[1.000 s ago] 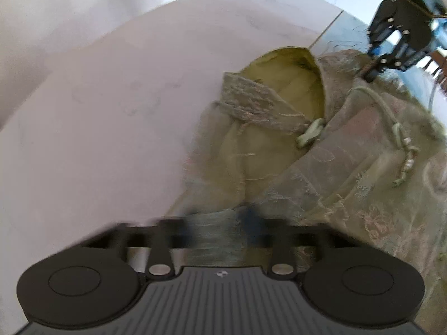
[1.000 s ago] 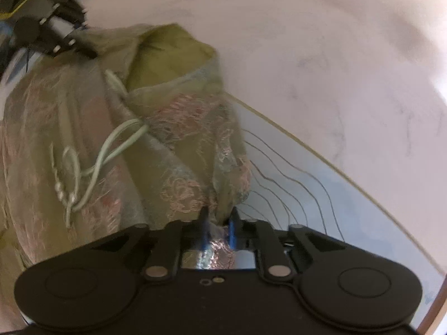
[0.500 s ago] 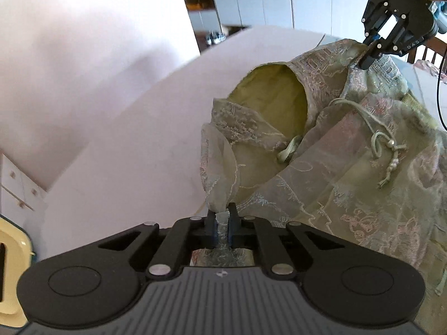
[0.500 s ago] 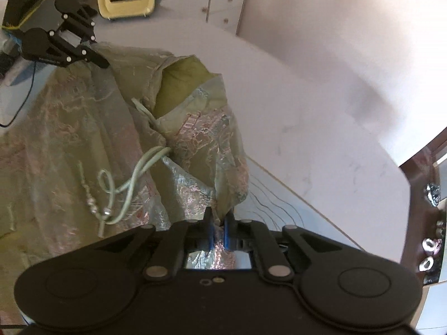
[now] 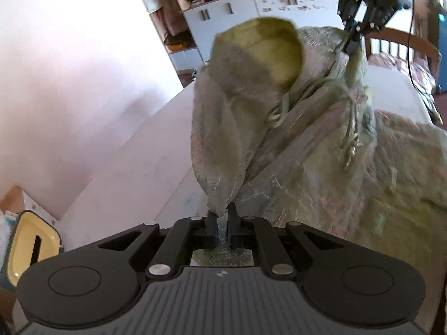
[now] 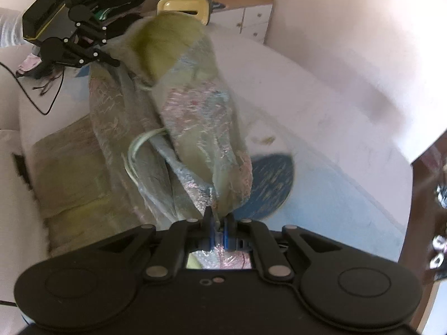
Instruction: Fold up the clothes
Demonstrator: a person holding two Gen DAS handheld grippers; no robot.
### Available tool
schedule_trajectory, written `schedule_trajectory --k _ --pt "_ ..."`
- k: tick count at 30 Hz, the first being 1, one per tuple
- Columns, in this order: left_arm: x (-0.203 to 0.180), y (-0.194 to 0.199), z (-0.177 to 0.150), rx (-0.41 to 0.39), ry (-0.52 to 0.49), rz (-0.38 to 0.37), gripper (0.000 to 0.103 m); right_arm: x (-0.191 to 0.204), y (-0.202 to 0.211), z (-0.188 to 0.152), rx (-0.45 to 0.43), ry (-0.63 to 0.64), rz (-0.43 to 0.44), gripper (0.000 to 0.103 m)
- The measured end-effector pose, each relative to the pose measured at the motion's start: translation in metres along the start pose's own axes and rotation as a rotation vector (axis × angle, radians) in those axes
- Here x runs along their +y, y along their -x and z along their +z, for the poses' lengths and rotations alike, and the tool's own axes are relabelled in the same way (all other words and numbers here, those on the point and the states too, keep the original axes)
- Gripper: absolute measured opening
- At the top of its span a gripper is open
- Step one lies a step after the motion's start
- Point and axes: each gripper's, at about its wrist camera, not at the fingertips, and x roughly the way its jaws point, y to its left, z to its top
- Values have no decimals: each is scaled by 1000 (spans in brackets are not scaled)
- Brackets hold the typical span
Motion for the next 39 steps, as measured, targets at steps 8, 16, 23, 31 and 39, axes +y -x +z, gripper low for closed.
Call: schedule_trajectory --k 8,16,23,31,39 --pt "-45 38 -49 95 37 -181 5 57 -1 -46 127 -10 123 103" --pt "-80 6 -94 223 80 -318 5 94 -72 -89 252 9 146 103" --pt "-92 -6 -93 243 65 -346 6 94 -69 -89 279 -19 158 103" --pt "-75 34 -61 303 26 -453 15 66 -5 -56 168 -89 234 103" --pt "-43 30 -14 206 38 -468 15 47 -44 -37 87 -180 209 103"
